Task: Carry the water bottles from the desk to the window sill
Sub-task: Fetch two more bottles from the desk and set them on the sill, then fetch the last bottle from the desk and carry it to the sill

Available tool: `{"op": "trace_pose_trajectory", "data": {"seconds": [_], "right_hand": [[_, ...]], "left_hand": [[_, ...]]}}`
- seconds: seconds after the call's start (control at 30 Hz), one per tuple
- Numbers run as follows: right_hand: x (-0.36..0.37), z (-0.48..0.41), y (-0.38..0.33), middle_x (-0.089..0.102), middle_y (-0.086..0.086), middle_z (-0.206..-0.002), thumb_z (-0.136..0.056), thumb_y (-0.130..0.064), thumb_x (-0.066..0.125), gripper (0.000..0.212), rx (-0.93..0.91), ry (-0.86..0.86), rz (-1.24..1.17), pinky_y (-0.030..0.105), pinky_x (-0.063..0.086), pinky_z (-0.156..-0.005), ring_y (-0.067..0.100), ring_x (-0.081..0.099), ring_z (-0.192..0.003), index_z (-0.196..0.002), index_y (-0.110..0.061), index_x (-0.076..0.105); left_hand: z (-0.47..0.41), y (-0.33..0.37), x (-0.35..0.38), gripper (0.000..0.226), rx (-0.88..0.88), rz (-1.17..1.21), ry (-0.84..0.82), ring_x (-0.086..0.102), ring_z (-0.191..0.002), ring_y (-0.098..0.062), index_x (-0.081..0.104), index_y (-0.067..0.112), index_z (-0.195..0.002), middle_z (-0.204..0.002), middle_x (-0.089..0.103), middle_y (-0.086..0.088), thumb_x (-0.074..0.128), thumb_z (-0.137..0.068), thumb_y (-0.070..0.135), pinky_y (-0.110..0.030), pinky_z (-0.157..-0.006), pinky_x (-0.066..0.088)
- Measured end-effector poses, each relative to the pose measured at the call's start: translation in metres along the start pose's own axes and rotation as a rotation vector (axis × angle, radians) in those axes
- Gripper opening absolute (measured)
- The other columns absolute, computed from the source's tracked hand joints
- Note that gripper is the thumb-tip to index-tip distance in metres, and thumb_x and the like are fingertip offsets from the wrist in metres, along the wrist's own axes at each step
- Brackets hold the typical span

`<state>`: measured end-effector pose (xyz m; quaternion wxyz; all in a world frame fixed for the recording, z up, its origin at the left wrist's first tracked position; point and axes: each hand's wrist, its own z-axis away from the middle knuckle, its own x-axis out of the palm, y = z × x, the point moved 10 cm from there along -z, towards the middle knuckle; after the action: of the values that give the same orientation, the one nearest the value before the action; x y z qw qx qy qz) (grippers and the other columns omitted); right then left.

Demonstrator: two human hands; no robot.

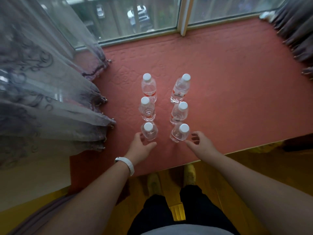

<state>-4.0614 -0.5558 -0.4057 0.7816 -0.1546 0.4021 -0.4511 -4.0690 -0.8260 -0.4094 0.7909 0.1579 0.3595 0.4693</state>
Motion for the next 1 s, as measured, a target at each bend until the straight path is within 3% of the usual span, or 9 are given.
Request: {"op": "trace_pose_trajectory", "data": {"seconds": [0.17,0.33,0.4,0.5,0.67,0.77,0.83,0.9,1.0], "right_hand": [[-0.039,0.044,-0.034,0.065,0.011,-0.113,-0.092,-0.025,0.064,0.032,-0.062,0.094,0.022,0.031,0.047,-0.085,0.018,0.059,-0.095,-0.119,-0.009,0.060],[-0.084,0.097,-0.057,0.062,0.001,-0.120,-0.093,-0.036,0.056,0.037,-0.156,0.246,0.131,0.033,0.047,-0.090,0.017,0.059,-0.109,-0.124,-0.017,0.058],[-0.099,0.117,-0.056,0.058,0.000,-0.131,-0.094,-0.041,0.053,0.043,-0.162,0.270,0.203,0.037,0.046,-0.097,0.019,0.055,-0.119,-0.131,-0.019,0.054],[-0.125,0.146,-0.043,0.050,-0.001,-0.141,-0.094,-0.044,0.050,0.046,-0.138,0.286,0.302,0.040,0.043,-0.102,0.021,0.049,-0.129,-0.136,-0.024,0.048],[-0.189,0.195,0.008,0.054,0.002,-0.138,-0.094,-0.042,0.050,0.046,-0.099,0.346,0.341,0.039,0.044,-0.102,0.022,0.050,-0.126,-0.133,-0.019,0.053],[-0.228,0.229,0.053,0.054,0.003,-0.137,-0.094,-0.042,0.048,0.046,-0.061,0.372,0.331,0.040,0.044,-0.102,0.023,0.050,-0.125,-0.134,-0.018,0.053],[-0.257,0.252,0.086,0.052,0.003,-0.137,-0.095,-0.040,0.047,0.045,-0.026,0.409,0.318,0.038,0.043,-0.102,0.022,0.049,-0.126,-0.135,-0.018,0.052],[-0.284,0.275,0.120,0.052,0.004,-0.138,-0.095,-0.038,0.047,0.046,-0.003,0.442,0.308,0.036,0.042,-0.101,0.023,0.049,-0.126,-0.136,-0.019,0.050],[-0.317,0.311,0.171,0.048,0.001,-0.142,-0.096,-0.040,0.046,0.048,0.031,0.473,0.290,0.036,0.041,-0.099,0.022,0.046,-0.128,-0.140,-0.021,0.047]], "left_hand": [[0.047,0.030,-0.034,0.049,0.074,-0.193,0.095,0.059,-0.116,-0.026,0.054,0.011,-0.130,-0.127,0.062,-0.009,0.067,-0.088,0.032,-0.034,-0.096,0.046],[0.106,0.091,-0.038,0.034,0.465,-0.270,0.151,0.060,-0.100,-0.016,0.062,0.017,-0.117,-0.105,0.058,0.006,0.071,-0.086,0.026,-0.029,-0.086,0.046],[0.124,0.119,-0.029,0.039,0.598,-0.386,0.141,0.061,-0.102,-0.018,0.063,0.014,-0.119,-0.110,0.062,0.002,0.070,-0.085,0.031,-0.029,-0.086,0.047],[0.154,0.155,-0.003,0.065,0.738,-0.563,0.109,0.063,-0.107,-0.024,0.064,0.014,-0.123,-0.121,0.064,-0.004,0.046,-0.076,0.055,-0.039,-0.090,0.051],[0.196,0.200,0.067,0.046,0.824,-0.796,0.073,0.063,-0.109,-0.022,0.063,0.021,-0.125,-0.130,0.060,0.005,0.061,-0.086,0.045,-0.030,-0.082,0.048],[0.220,0.218,0.127,0.064,0.862,-0.861,-0.019,0.061,-0.113,-0.025,0.062,0.020,-0.127,-0.134,0.058,0.002,0.047,-0.078,0.058,-0.034,-0.092,0.048],[0.241,0.234,0.172,0.055,0.902,-0.929,-0.064,0.059,-0.116,-0.023,0.058,0.022,-0.132,-0.138,0.055,0.005,0.055,-0.085,0.051,-0.033,-0.096,0.046],[0.262,0.251,0.218,0.045,0.985,-0.933,-0.074,0.062,-0.111,-0.022,0.057,0.023,-0.133,-0.139,0.055,0.005,0.062,-0.091,0.039,-0.032,-0.094,0.046],[0.296,0.273,0.284,0.039,1.055,-0.934,-0.112,0.063,-0.103,-0.021,0.056,0.027,-0.131,-0.138,0.055,0.007,0.059,-0.093,0.040,-0.032,-0.092,0.048]]}}
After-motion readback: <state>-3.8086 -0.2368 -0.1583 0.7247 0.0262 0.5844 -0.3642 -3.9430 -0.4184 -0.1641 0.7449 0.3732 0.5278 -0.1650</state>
